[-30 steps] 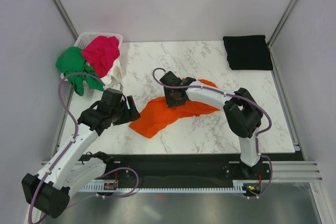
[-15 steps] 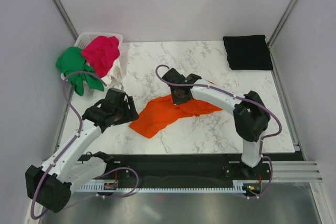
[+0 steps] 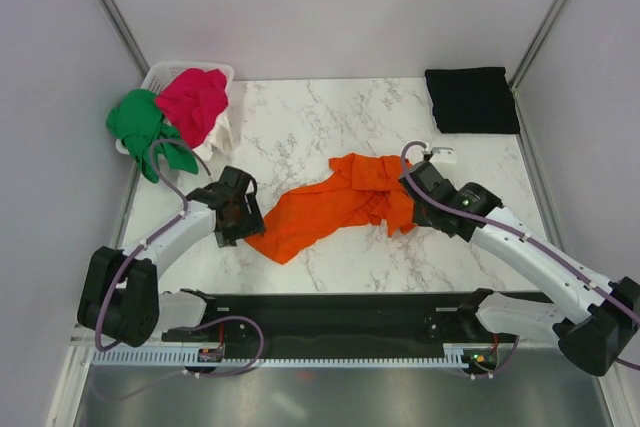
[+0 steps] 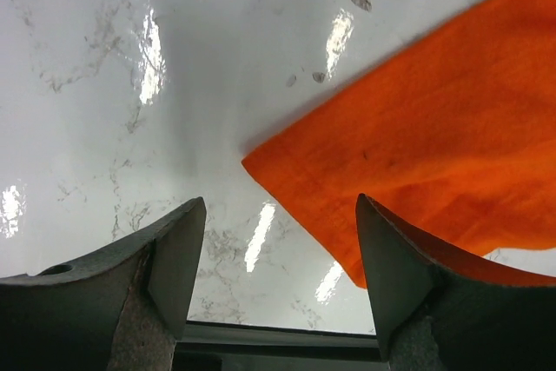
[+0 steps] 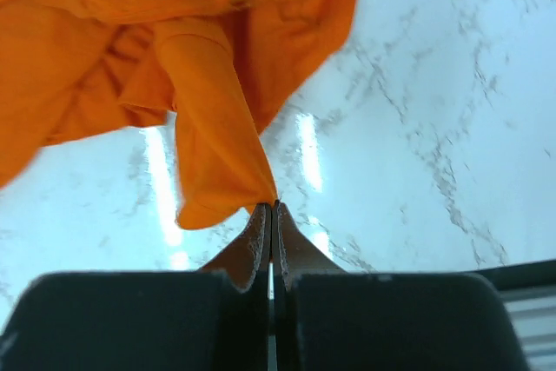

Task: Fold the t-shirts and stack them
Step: Flatten the tshirt out

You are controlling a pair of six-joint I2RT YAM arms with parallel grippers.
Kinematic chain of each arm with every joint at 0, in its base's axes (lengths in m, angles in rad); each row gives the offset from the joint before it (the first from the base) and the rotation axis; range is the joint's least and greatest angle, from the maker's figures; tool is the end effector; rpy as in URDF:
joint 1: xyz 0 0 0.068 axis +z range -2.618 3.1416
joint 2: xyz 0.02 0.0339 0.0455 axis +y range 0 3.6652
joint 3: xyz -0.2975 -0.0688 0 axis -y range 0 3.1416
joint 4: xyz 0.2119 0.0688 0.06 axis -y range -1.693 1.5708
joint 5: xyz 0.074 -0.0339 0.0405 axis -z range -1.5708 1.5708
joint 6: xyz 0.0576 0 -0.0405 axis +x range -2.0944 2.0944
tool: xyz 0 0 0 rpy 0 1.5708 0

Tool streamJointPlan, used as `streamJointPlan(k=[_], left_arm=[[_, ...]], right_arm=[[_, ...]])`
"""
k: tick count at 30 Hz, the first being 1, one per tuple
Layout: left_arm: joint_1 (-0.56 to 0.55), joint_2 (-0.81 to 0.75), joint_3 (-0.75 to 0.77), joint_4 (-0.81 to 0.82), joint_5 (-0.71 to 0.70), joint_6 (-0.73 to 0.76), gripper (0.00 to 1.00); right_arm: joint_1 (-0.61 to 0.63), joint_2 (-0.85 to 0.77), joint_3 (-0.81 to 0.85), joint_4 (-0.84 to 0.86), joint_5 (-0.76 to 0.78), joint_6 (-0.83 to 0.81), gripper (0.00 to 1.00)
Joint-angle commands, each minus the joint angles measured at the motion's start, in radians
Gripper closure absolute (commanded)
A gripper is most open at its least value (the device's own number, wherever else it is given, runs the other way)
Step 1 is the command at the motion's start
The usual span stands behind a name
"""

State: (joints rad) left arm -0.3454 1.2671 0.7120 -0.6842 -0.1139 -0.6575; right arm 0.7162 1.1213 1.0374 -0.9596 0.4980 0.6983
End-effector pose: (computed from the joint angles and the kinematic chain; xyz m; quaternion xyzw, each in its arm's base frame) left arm 0.1767 -0.0566 0.2126 -0.1623 0.9713 -0.0300 0.1714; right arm 0.1460 0.0906 0.3158 0.0558 0.9362 -0.0168 0.3466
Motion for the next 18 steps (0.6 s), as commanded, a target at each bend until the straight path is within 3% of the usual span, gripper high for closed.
streamJointPlan(k=[1,6,15,17,18], left_arm=[[0.042,0.053,0.009,0.096,0.025,-0.024,0.23],[0.057,0.158,0.073,0.11,0.042,-0.007,0.24],[0.057,0.327,0.136,0.115,0.109,0.033,0.37],[0.057,0.336,0.139,0.114,0.132,0.036,0.45],[0.057,0.339,0.142,0.117,0.135,0.044,0.56]], right_arm=[[-0.029,-0.052,-0.062,-0.031,0.03,0.064,1.0],[-0.055,-0.09,-0.077,-0.018,0.04,0.066,1.0],[-0.087,-0.106,-0.105,-0.01,0.027,0.032,1.0],[-0.093,-0.114,-0.106,-0.002,0.025,0.032,1.0],[-0.093,-0.114,-0.108,-0.002,0.025,0.03,1.0]])
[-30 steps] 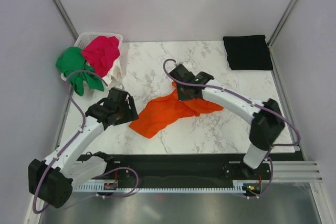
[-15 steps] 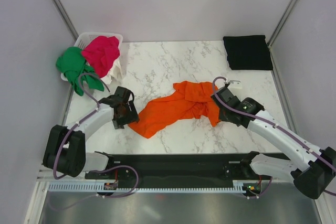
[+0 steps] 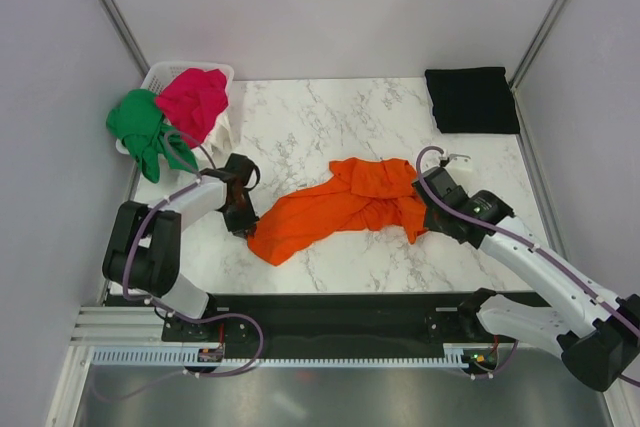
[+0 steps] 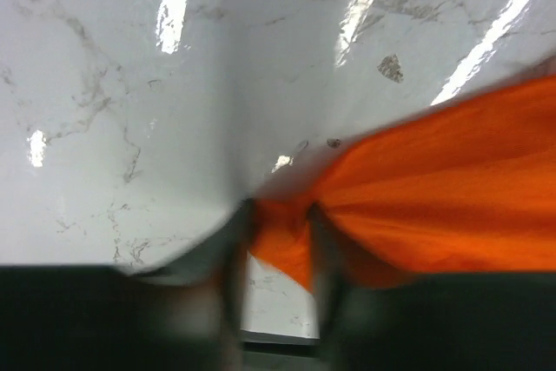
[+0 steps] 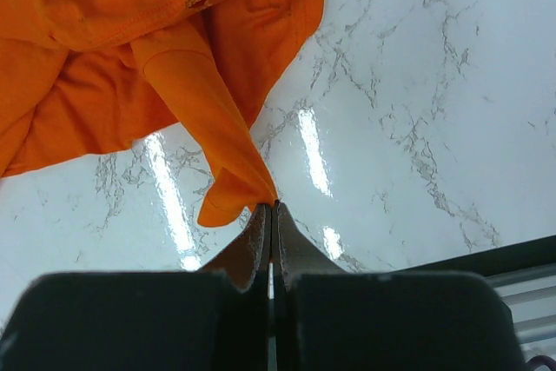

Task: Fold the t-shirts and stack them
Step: Flatten the tshirt out

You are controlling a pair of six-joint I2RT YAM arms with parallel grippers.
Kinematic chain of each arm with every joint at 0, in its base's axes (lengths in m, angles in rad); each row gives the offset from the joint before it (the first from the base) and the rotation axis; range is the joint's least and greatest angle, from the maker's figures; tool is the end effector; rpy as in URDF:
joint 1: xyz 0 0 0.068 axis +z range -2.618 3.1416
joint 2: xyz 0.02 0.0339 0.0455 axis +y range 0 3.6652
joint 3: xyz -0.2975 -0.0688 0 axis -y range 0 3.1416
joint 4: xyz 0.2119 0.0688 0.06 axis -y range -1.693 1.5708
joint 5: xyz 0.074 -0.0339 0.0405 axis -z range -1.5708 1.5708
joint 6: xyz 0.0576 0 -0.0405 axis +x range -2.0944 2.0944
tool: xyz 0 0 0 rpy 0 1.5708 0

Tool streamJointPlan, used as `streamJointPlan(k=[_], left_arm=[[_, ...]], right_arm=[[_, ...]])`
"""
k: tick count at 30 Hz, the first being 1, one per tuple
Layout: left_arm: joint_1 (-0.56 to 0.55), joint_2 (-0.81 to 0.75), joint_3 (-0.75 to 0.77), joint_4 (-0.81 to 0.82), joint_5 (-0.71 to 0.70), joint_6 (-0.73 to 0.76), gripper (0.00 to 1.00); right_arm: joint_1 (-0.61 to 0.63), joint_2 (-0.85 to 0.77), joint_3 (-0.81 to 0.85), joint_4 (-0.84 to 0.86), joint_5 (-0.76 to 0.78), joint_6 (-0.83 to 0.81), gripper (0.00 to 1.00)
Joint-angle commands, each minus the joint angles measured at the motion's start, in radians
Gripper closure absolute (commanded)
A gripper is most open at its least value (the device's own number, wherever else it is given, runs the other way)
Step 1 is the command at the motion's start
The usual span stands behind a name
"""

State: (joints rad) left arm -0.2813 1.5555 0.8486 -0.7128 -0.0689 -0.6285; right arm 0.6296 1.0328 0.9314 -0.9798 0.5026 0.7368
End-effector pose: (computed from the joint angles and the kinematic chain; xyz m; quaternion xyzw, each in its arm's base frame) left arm 0.2272 -0.0615 0.1890 -0.1747 0.9811 -0.0023 0.0828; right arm 0.1319 0.0618 0.2974 0.1105 0.9351 -0.0389 0.3344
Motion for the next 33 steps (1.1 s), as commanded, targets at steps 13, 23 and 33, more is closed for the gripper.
streamJointPlan(k=[13,23,33], left_arm=[[-0.019,-0.167,0.734,-0.197,0.1,0.055,0.98],[0.05,0.401,1.392,-0.246,0.283,0.151,0.47],[0.053,0.344,1.108,-0.278,0.16,0.223,0.27]], right_arm=[[-0.036,-0.068,0.0,0.013,0.013,-0.011,1.0],[-0.038,-0.068,0.0,0.013,0.01,-0.016,1.0],[-0.039,-0.047,-0.005,0.03,-0.024,-0.033,1.0]])
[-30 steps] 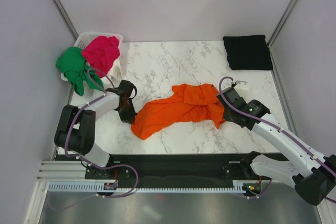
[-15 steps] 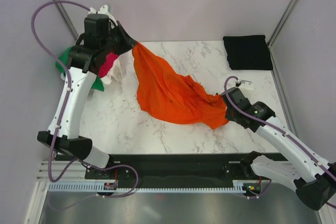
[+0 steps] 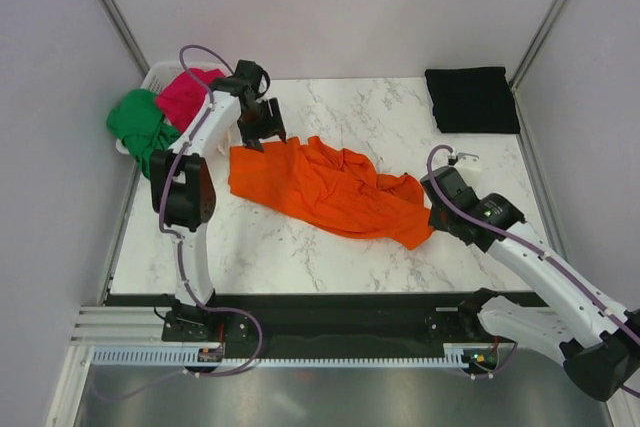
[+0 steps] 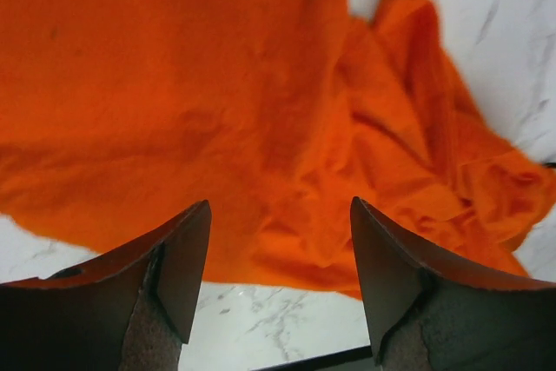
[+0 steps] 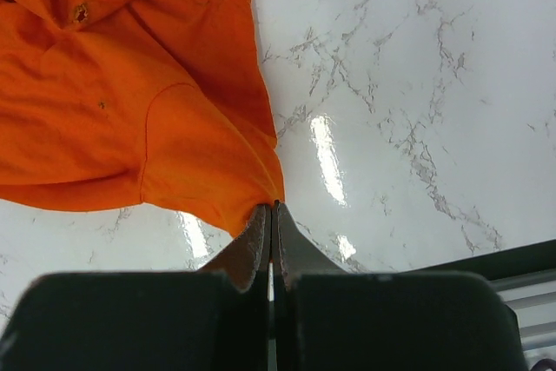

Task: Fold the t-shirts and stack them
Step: Flatten the tshirt out

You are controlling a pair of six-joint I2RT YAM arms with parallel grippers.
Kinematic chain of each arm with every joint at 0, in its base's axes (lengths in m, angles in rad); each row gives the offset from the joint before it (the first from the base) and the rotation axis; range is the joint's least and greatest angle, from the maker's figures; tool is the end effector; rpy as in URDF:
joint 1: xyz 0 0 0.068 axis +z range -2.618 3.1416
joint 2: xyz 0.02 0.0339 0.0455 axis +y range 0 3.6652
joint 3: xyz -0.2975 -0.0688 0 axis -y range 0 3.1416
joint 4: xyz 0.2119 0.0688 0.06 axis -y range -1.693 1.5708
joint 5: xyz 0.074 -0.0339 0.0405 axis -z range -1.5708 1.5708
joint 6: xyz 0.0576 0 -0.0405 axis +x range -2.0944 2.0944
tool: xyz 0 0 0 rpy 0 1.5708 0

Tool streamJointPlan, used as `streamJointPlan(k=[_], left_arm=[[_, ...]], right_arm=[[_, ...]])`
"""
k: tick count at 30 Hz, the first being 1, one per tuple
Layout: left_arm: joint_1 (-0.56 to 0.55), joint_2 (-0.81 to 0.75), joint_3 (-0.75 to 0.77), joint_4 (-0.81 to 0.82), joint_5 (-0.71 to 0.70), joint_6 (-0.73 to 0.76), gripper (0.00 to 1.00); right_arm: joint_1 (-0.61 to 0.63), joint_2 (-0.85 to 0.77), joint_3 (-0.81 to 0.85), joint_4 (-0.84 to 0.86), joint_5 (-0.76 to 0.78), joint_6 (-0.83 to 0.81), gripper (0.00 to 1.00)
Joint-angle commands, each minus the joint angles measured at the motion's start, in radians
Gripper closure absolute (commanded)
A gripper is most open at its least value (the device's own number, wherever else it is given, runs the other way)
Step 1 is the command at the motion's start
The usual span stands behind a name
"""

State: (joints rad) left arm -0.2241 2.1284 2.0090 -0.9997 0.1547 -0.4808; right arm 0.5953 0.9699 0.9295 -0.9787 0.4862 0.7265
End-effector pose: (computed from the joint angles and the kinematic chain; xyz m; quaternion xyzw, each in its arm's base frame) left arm 0.4388 -0.1091 0.2825 -0.1072 0.9659 -0.1478 0.1835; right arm 0.1239 0.0514 0.3039 0.1266 0.9276 -0.0206 0.3509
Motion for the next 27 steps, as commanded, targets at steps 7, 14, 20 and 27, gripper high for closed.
streamJointPlan(k=[7,14,20,27], left_arm=[[-0.006,-0.545,-0.555,0.117,-0.182,0.041,0.34],[0.022,-0.625,-0.849,0.305,-0.132,-0.013,0.19],[0.074,-0.492,-0.859,0.435,-0.107,-0.038,0.18],[0.129,-0.432,-0.862,0.509,-0.129,-0.062,0.18]], right_arm=[[-0.005,0.053,-0.027,0.087,-0.075,-0.016,1.0],[-0.003,0.069,-0.035,0.112,-0.12,-0.03,1.0],[-0.003,0.043,-0.041,0.118,-0.139,-0.038,1.0],[-0.005,0.007,-0.078,0.12,-0.162,-0.027,1.0]])
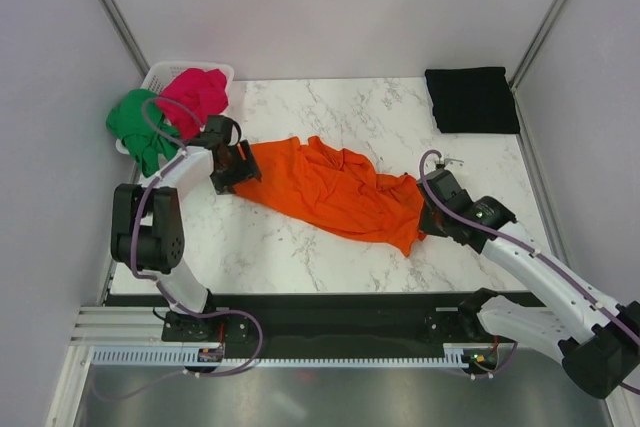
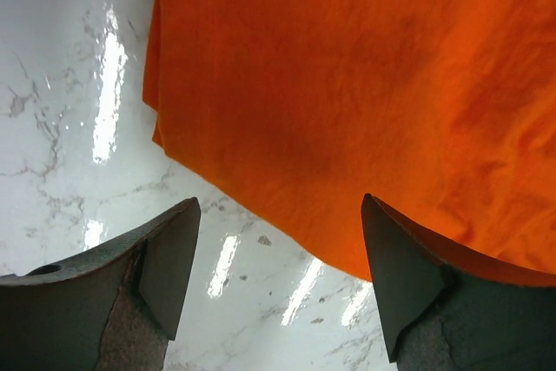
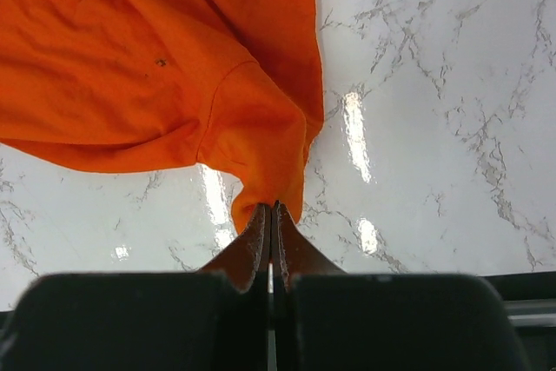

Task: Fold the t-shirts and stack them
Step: Flatten the tshirt out

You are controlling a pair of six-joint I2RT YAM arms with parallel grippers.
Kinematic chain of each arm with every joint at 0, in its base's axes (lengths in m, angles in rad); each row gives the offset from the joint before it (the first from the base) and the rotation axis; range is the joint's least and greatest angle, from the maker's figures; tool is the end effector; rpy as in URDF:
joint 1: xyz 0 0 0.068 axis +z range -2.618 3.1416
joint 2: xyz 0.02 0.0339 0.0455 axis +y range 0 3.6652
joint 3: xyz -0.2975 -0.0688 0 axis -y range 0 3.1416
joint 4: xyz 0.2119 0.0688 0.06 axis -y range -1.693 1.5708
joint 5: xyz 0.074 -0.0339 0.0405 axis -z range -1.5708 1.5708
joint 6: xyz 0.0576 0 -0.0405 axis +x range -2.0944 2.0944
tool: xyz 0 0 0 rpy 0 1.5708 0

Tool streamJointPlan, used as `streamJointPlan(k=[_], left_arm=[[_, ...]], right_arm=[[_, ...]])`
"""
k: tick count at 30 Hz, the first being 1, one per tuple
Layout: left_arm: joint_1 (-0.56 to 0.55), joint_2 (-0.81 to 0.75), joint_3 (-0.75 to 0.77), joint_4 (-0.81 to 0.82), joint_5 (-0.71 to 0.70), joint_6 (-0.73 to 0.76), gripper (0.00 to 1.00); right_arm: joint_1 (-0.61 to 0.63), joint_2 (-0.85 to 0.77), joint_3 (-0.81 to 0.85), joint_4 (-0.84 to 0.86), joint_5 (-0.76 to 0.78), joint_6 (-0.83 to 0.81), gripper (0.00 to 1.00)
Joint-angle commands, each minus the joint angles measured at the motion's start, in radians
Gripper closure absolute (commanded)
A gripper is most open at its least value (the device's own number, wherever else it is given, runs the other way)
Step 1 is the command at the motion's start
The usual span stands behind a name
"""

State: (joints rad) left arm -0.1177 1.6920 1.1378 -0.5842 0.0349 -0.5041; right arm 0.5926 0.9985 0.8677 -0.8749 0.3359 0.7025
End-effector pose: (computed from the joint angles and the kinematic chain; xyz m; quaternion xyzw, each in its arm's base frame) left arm 0.3204 -0.0399 0.2289 -0.1838 0.9591 -0.0818 0.1990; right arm 0.1313 0.0655 0.2870 0.0985 0.9428 0.0378 0.3161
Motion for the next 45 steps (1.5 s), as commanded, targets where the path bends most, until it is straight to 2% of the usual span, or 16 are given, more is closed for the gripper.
streamJointPlan(k=[1,7,9,11,12,14,20,25,30,33,34,36,37,38,41,45], left_arm=[[0.027,0.011,0.007,0.099,-0.012,-0.039,0.19],[0.061,0.11,0.016,0.112,-0.009,-0.05,0.31],[0.061,0.133,0.02,0.112,-0.001,-0.057,0.45],[0.059,0.14,0.031,0.113,0.008,-0.057,0.65],[0.059,0.138,0.034,0.109,0.011,-0.056,0.82],[0.059,0.098,0.053,0.086,0.007,-0.05,0.98],[0.047,-0.115,0.195,-0.129,-0.089,0.002,0.95],[0.041,-0.114,0.347,-0.229,-0.055,0.053,0.91],[0.027,0.123,0.5,-0.261,-0.001,0.07,0.88],[-0.016,0.356,0.742,-0.33,0.039,0.094,0.87],[-0.032,0.439,0.942,-0.374,0.037,0.123,0.86],[-0.086,0.588,1.18,-0.513,0.033,0.163,0.7],[-0.1,0.732,1.381,-0.537,0.057,0.2,0.58],[-0.108,0.739,1.358,-0.507,0.078,0.19,0.36],[-0.115,0.775,1.321,-0.502,0.086,0.162,0.26],[-0.137,0.66,1.168,-0.487,-0.032,0.17,0.25]], right_arm=[[-0.001,-0.02,-0.022,0.016,-0.012,-0.001,1.0],[-0.002,0.006,-0.015,0.022,-0.012,-0.009,1.0],[-0.001,0.015,-0.01,0.024,-0.009,-0.011,1.0],[-0.002,0.019,-0.006,0.025,-0.009,-0.011,1.0],[-0.002,0.019,-0.006,0.025,-0.011,-0.011,1.0],[-0.001,0.015,-0.009,0.024,-0.011,-0.012,1.0],[-0.002,-0.008,-0.033,0.025,-0.014,-0.005,1.0],[-0.001,-0.011,-0.041,0.028,-0.028,-0.001,1.0],[-0.001,-0.031,-0.029,0.017,-0.028,-0.006,1.0],[-0.001,-0.046,-0.035,0.008,-0.023,-0.005,1.0],[-0.001,-0.046,-0.042,0.01,-0.026,-0.006,1.0],[-0.002,-0.043,-0.047,0.008,-0.034,-0.005,1.0],[-0.001,-0.041,-0.05,0.008,-0.037,-0.005,1.0],[-0.002,-0.038,-0.049,0.008,-0.043,-0.005,1.0],[-0.002,-0.043,-0.039,0.004,-0.051,0.0,1.0],[-0.001,-0.046,-0.052,0.014,-0.063,0.005,1.0]])
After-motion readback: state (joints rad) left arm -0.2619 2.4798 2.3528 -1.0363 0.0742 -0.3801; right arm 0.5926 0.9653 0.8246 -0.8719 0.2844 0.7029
